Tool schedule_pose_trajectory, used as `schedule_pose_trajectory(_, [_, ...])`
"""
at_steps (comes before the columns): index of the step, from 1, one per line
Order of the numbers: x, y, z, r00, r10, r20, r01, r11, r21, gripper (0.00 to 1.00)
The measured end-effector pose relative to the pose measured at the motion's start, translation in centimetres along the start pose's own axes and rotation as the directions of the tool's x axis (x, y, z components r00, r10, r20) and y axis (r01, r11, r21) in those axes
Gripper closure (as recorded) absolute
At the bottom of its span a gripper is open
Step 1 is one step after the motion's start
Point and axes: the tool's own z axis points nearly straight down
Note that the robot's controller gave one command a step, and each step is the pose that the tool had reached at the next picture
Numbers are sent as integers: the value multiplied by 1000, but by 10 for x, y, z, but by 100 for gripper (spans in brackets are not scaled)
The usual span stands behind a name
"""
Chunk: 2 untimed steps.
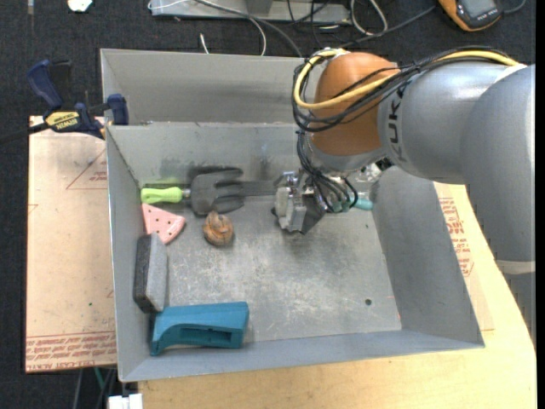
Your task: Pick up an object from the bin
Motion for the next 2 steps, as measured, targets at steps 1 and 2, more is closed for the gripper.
schedule_pose_trajectory(1, [0, 0, -10, 1000, 1, 1, -1, 1000, 0, 100])
schedule_pose_trajectory(2, [-1, 0, -18, 1000, 2, 5, -2, 1000, -1, 100])
